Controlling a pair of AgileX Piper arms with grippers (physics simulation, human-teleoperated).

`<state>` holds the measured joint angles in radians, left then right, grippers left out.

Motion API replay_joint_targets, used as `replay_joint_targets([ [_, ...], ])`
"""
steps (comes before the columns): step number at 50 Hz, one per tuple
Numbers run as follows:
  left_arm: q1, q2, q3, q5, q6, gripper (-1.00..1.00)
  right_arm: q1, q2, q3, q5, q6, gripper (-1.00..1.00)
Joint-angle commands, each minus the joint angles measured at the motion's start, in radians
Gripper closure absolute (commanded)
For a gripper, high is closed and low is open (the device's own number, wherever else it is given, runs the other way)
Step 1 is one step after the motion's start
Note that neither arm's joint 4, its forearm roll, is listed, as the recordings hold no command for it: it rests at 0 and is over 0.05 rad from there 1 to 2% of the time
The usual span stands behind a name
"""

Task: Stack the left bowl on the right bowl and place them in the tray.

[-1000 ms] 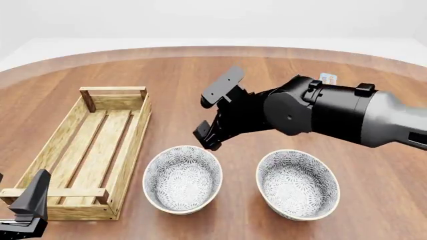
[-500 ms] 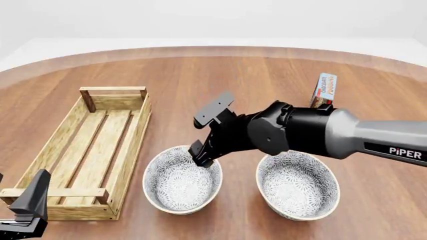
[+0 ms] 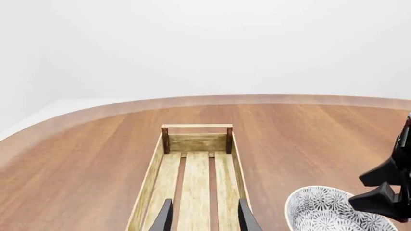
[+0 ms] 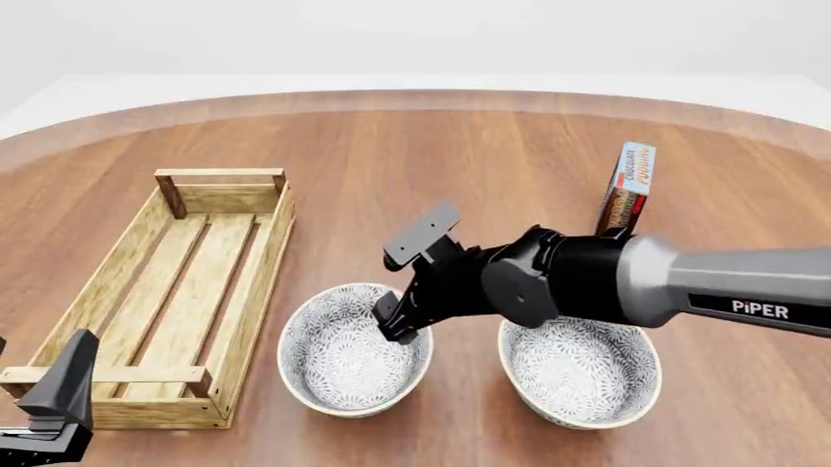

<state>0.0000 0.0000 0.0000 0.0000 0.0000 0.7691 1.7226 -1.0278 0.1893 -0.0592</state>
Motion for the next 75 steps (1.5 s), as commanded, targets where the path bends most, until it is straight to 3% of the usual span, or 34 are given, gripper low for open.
replay_joint_targets([
  [1, 0.0, 0.0, 0.0, 0.0, 0.0, -1.0, -0.004, 0.013, 0.035, -0.044, 0.024, -1.0],
  [25, 0.0, 0.0, 0.0, 0.0, 0.0, -1.0, 0.008, 0.053, 0.107, -0.15, 0.086, -1.0],
  [65, 0.0, 0.0, 0.0, 0.0, 0.0, -1.0, 0.0, 0.082, 0.178, -0.249, 0.138, -1.0],
  [66, 0.0, 0.0, 0.0, 0.0, 0.0, -1.0, -0.003, 0.081, 0.175, -0.246, 0.135, 1.0],
  [75, 0.0, 0.0, 0.0, 0.0, 0.0, -1.0, -0.01, 0.077, 0.172, -0.242, 0.128, 1.0],
])
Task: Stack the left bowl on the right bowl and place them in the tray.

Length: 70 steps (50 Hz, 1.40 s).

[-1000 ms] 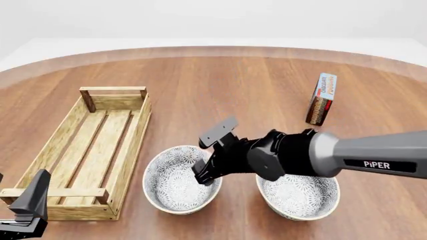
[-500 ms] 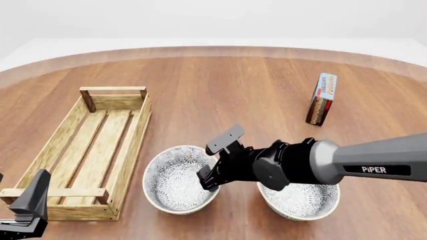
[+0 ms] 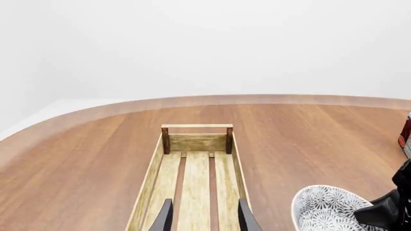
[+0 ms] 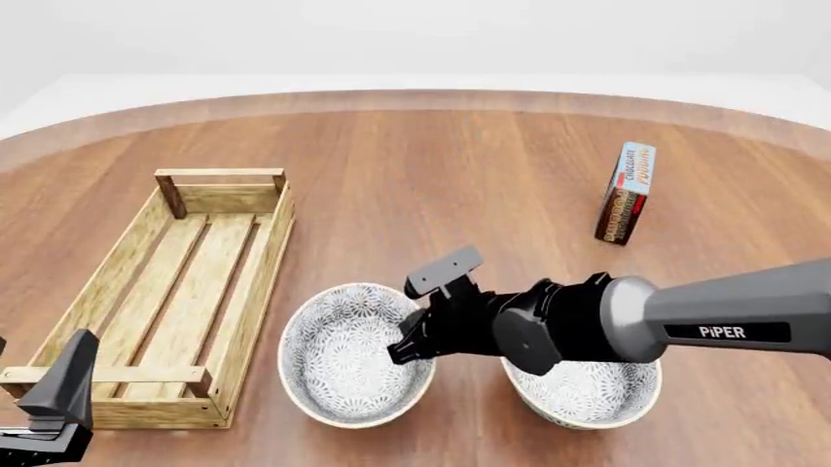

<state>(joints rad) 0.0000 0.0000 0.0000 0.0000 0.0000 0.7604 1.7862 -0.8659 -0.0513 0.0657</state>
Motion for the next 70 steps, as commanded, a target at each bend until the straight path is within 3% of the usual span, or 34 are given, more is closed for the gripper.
replay_joint_targets([
  [1, 0.0, 0.0, 0.0, 0.0, 0.0, -1.0, -0.001, 0.013, 0.01, -0.001, 0.003, 1.0],
  [14, 0.0, 0.0, 0.0, 0.0, 0.0, -1.0, -0.028, -0.037, 0.008, 0.003, 0.006, 1.0],
  [31, 0.0, 0.0, 0.0, 0.0, 0.0, -1.0, -0.017, -0.287, 0.03, 0.022, 0.124, 1.0],
  [37, 0.0, 0.0, 0.0, 0.0, 0.0, -1.0, -0.03, -0.367, 0.013, 0.058, 0.125, 1.0],
  [54, 0.0, 0.0, 0.0, 0.0, 0.0, -1.0, -0.157, -0.658, -0.042, 0.243, 0.143, 1.0],
  [70, 0.0, 0.0, 0.0, 0.0, 0.0, -1.0, -0.288, -0.855, 0.056, 0.315, 0.17, 1.0],
])
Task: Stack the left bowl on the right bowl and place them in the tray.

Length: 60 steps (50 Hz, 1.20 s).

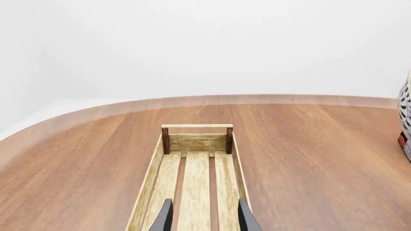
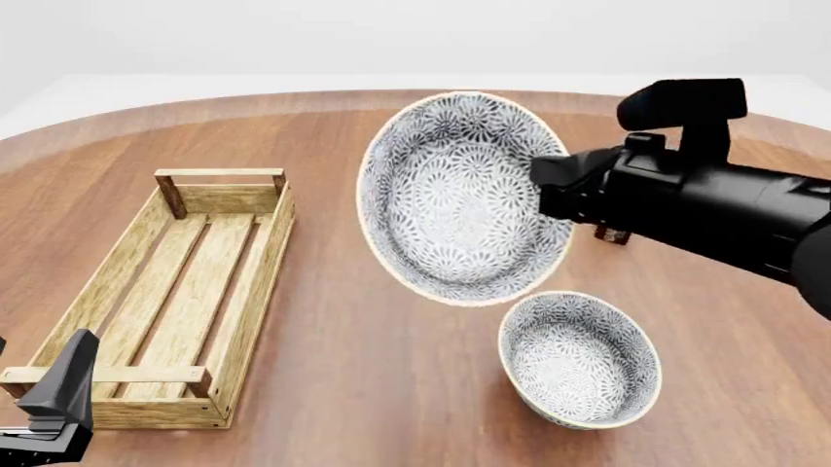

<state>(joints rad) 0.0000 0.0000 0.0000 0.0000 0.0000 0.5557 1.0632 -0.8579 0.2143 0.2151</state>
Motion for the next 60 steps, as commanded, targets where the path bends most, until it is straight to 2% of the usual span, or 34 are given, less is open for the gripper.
replay_joint_targets([
  [1, 0.0, 0.0, 0.0, 0.0, 0.0, -1.0, -0.088, -0.14, 0.054, 0.052, 0.023, 1.0],
  [22, 0.0, 0.0, 0.0, 0.0, 0.0, -1.0, -0.218, -0.239, 0.2, 0.033, 0.055, 1.0],
  [48, 0.0, 0.0, 0.0, 0.0, 0.0, -1.0, -0.302, -0.366, 0.365, 0.018, 0.1, 1.0],
  [60, 0.0, 0.0, 0.0, 0.0, 0.0, -1.0, -0.327, -0.381, 0.462, -0.044, 0.127, 1.0],
])
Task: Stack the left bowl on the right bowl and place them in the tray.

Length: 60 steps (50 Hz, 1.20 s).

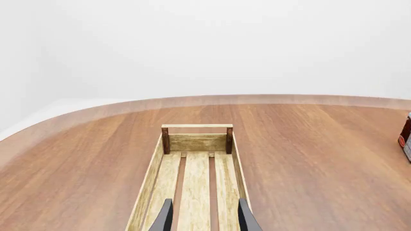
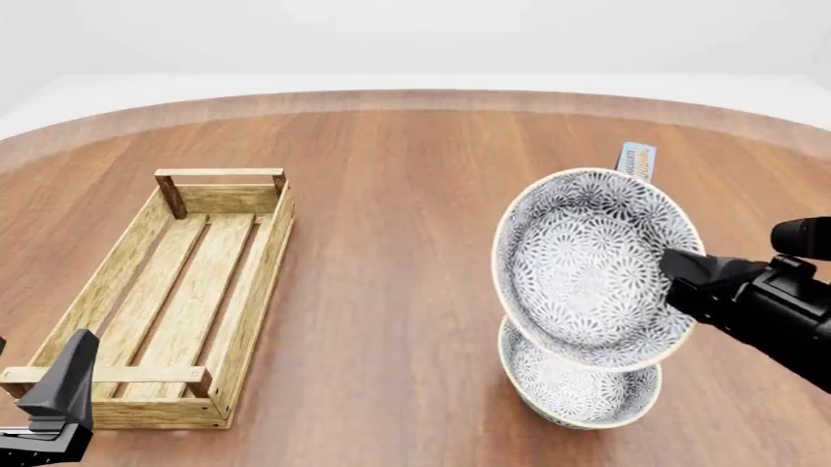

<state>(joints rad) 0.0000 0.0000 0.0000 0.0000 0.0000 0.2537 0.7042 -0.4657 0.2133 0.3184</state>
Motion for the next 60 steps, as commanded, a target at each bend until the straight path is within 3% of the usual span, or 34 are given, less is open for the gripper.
replay_joint_targets([
  [1, 0.0, 0.0, 0.0, 0.0, 0.0, -1.0, -0.026, -0.021, 0.077, -0.049, 0.026, 1.0],
  [60, 0.0, 0.0, 0.0, 0.0, 0.0, -1.0, -0.069, 0.17, 0.292, -0.377, 0.087, 1.0],
])
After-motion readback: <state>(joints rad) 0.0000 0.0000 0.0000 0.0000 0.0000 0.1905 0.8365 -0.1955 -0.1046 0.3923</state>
